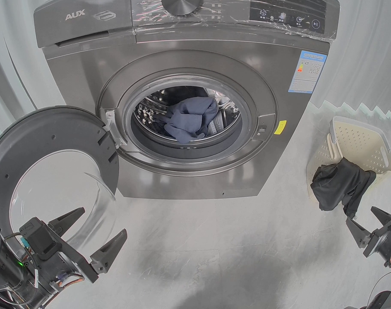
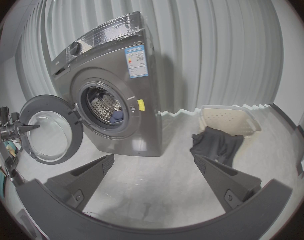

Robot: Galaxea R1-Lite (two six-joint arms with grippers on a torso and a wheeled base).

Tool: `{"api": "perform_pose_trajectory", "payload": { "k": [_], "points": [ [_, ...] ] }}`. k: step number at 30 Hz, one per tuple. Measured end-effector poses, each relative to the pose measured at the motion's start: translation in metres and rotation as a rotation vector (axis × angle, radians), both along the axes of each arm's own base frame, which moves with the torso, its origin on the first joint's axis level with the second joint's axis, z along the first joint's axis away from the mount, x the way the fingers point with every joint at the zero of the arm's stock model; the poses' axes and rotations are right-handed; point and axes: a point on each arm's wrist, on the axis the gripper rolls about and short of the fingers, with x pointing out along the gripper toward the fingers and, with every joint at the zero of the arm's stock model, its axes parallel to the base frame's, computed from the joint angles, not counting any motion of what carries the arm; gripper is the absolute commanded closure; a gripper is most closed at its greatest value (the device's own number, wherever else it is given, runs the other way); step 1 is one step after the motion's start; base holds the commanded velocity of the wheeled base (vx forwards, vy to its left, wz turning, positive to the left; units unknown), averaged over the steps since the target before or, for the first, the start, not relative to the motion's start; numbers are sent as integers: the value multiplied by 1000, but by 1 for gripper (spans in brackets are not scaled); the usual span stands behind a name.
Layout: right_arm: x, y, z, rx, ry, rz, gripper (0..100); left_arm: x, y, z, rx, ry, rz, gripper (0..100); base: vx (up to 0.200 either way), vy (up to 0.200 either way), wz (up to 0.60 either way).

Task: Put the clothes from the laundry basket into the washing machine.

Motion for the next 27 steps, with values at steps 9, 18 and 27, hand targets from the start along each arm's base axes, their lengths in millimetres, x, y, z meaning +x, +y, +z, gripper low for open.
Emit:
{"api": "perform_pose_trajectory", "payload": {
  "k": [9,18,27],
  "points": [
    [-48,-25,-15,-58,-7,-120,0,-13,18,-1,28,30,51,0,0,-200,0],
    [-81,-30,-33,-60,-56,-161,0,-45,58,-12,76,97,142,0,0,-200,0],
    [-99,-30,-45,-53,-122,-192,0,-89,89,-34,34,74,198,0,0,-200,0]
  ]
}}
